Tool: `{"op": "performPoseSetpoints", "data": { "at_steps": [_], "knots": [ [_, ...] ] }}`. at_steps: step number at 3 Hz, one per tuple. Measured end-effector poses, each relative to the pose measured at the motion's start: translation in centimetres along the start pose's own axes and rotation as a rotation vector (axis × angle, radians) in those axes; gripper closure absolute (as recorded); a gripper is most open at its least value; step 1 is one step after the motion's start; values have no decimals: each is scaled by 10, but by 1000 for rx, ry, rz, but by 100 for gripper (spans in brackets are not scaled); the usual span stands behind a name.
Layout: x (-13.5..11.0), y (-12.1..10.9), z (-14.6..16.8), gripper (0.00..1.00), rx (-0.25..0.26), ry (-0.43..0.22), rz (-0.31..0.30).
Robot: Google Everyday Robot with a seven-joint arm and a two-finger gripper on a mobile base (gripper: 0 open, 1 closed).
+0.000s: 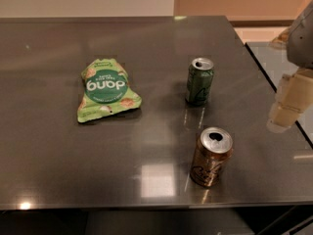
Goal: Move green can near orange can
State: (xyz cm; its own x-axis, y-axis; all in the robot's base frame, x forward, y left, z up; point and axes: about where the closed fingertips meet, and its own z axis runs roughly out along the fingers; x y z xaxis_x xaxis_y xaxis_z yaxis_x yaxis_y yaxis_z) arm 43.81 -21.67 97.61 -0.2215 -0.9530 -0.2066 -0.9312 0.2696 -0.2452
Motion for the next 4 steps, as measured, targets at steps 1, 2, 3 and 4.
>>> {"op": "performPoseSetpoints", "data": {
  "at_steps": [1,2,3,4],
  "knots": [
    [0,0,0,0,0,0,0],
    [-1,-6,-1,0,2,-23,6],
    [-9,-23,4,0,3,-52,-4],
    [-19,-45,13,0,1,-87,-9]
  ]
}}
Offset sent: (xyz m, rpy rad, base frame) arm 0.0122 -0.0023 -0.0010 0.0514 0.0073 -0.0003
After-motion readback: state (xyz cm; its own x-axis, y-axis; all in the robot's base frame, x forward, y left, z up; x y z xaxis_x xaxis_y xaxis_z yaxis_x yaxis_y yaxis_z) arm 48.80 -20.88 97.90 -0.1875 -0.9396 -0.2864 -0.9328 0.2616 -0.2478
